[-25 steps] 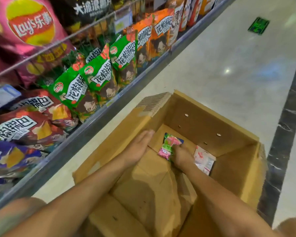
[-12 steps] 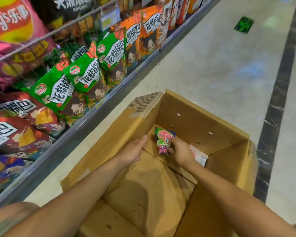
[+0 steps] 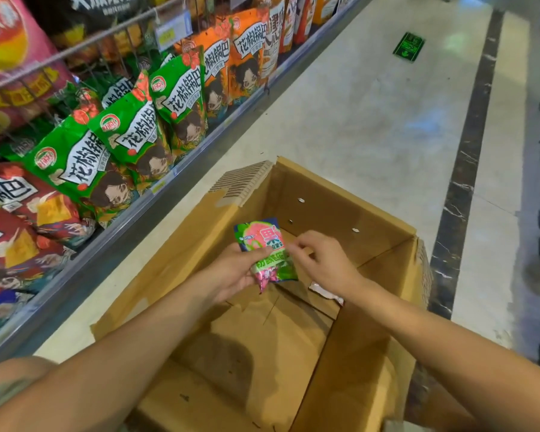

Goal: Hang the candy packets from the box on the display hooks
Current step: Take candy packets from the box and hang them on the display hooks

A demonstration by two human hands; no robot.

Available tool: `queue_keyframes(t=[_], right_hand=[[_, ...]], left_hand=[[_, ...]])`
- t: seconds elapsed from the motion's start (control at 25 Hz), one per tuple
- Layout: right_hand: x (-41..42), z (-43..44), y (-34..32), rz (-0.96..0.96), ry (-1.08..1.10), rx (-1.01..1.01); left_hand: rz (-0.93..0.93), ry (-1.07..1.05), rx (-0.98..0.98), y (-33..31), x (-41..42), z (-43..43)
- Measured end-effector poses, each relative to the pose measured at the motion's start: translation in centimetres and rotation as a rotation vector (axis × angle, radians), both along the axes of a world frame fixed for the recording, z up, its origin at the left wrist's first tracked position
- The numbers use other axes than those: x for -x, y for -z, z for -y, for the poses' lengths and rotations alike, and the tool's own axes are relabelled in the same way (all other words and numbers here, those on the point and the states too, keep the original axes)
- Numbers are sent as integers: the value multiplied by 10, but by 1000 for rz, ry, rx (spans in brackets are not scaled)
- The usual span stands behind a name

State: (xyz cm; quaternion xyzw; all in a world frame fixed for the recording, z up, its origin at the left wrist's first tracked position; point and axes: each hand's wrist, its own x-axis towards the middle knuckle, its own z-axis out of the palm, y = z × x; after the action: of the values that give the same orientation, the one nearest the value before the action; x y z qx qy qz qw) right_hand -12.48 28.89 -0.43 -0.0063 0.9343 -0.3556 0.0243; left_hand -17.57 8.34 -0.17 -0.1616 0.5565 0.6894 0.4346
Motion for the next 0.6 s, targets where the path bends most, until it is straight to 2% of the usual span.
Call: queue_keyframes(t=[0.04, 0.12, 0.2, 0.32, 0.36, 0.48, 0.6], right_hand=[[9, -8, 5, 43, 132, 4], [27, -33, 25, 276, 290, -102], [33, -50, 53, 610, 268, -335], [21, -60, 94, 877, 116, -604], [16, -59, 102, 915, 108, -615], [0, -57, 131, 957, 292, -488], [-9, -49, 150, 877, 369, -548]], left_hand=[[2, -12, 25, 0, 1, 3], [-6, 12, 61, -2, 3, 9], [-39, 36, 75, -5, 4, 14], [-112, 47, 54, -5, 5, 17], [-131, 32, 51, -7, 6, 18], [-189, -13, 79, -8, 8, 22], [-239, 7, 96, -7, 12, 26]])
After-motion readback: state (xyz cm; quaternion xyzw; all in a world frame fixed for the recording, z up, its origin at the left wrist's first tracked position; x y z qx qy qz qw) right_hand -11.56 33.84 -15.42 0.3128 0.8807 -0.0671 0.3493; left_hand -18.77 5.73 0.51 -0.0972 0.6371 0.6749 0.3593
